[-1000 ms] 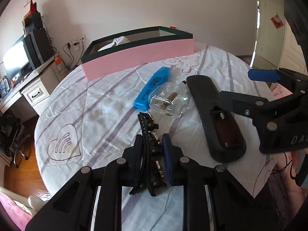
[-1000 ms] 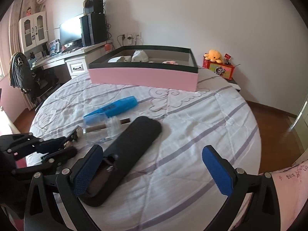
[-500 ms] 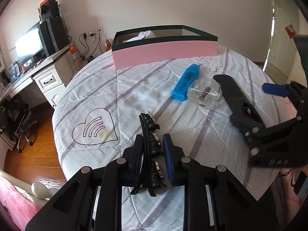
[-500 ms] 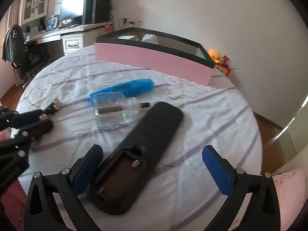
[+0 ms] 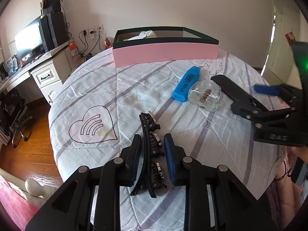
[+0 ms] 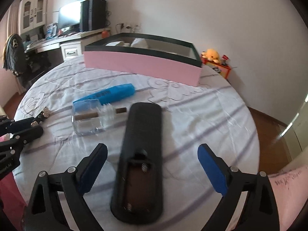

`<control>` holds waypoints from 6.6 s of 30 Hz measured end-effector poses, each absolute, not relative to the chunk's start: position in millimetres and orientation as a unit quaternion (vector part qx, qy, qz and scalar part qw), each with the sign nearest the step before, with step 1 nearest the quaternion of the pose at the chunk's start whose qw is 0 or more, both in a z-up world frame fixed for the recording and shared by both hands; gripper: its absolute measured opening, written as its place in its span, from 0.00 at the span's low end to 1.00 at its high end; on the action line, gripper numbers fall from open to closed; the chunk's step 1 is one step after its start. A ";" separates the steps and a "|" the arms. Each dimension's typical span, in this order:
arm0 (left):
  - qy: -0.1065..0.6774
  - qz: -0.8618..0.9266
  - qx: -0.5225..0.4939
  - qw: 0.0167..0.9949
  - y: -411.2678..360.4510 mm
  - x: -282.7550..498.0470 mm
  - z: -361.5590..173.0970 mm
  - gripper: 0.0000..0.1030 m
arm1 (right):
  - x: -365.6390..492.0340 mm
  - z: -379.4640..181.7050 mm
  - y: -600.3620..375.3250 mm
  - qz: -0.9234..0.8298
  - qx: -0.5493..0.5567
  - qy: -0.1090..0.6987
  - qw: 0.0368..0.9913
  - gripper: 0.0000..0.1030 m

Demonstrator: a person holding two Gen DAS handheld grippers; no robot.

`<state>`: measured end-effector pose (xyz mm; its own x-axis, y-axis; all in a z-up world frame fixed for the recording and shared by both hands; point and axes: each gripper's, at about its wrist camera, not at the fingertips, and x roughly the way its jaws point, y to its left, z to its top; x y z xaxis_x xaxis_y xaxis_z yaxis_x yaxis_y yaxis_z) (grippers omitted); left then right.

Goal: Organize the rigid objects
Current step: 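Close the right tool on the black remote and lift it, then carry the watch and remote over the pink box with both tools, then open the left tool to drop the watch while the right tool releases the remote, then withdraw both tools from the box back over the bed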

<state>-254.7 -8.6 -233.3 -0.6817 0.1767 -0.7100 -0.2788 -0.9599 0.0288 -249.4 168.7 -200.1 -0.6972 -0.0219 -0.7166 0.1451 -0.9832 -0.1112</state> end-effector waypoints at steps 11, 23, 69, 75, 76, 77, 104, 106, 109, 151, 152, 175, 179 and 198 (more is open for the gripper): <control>0.063 0.917 -0.370 0.132 -7.9 -255.5 -235.2 0.29 | -246.6 -205.7 179.4 -0.920 0.381 0.022 0.091 0.45; 0.072 0.920 -0.363 0.129 -5.3 -254.7 -235.8 0.26 | -255.5 -206.5 177.8 -0.919 0.385 0.027 0.083 0.45; 0.069 0.978 -0.168 0.101 -3.1 -253.3 -63.8 0.19 | -220.1 -52.0 193.8 -0.970 0.204 -0.013 0.133 0.43; 0.058 0.986 -0.142 0.070 -3.3 -260.1 -43.4 0.19 | -230.9 -29.3 196.0 -0.976 0.180 -0.007 0.127 0.44; 0.057 0.986 -0.142 0.064 -3.7 -263.0 -41.2 0.19 | -232.2 -27.9 196.0 -0.976 0.177 -0.006 0.126 0.44; 0.057 0.987 -0.141 0.057 -4.2 -265.2 -39.9 0.19 | -234.4 -25.6 196.7 -0.977 0.172 -0.006 0.123 0.43; 0.063 0.970 -0.220 0.082 35.8 -485.7 -82.4 0.19 | -416.3 -74.6 215.7 -0.964 0.237 -0.010 0.124 0.44; 0.061 0.967 -0.236 0.073 37.3 -509.8 -97.6 0.19 | -433.5 -86.9 215.9 -0.959 0.252 -0.015 0.125 0.44; 0.056 0.961 -0.265 0.060 37.6 -536.4 -122.5 0.19 | -459.8 -107.1 213.1 -0.952 0.278 -0.014 0.125 0.44; 0.063 0.951 -0.298 0.056 45.9 -540.5 -172.2 0.85 | -501.1 -147.2 194.1 -0.942 0.320 -0.005 0.103 0.52; 0.063 0.951 -0.297 0.056 46.4 -540.1 -171.9 0.85 | -499.9 -146.5 194.8 -0.943 0.317 -0.005 0.099 0.54; 0.074 0.972 -0.216 0.049 41.4 -477.2 -131.4 1.00 | -438.9 -106.1 225.4 -0.975 0.223 0.016 0.012 1.00; 0.061 0.975 -0.206 0.055 34.0 -445.6 -118.2 1.00 | -405.5 -95.9 228.3 -0.976 0.216 0.012 0.011 1.00; 0.049 0.981 -0.176 0.057 15.6 -295.0 -87.9 1.00 | -258.7 -65.9 203.0 -0.983 0.181 0.035 0.016 1.00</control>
<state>-295.0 15.6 -87.9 -0.9315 0.0947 -0.3513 -0.1293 -0.9887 0.0764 -258.7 203.0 -65.9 -0.9337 -0.0179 -0.3577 0.0432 -0.9971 -0.0629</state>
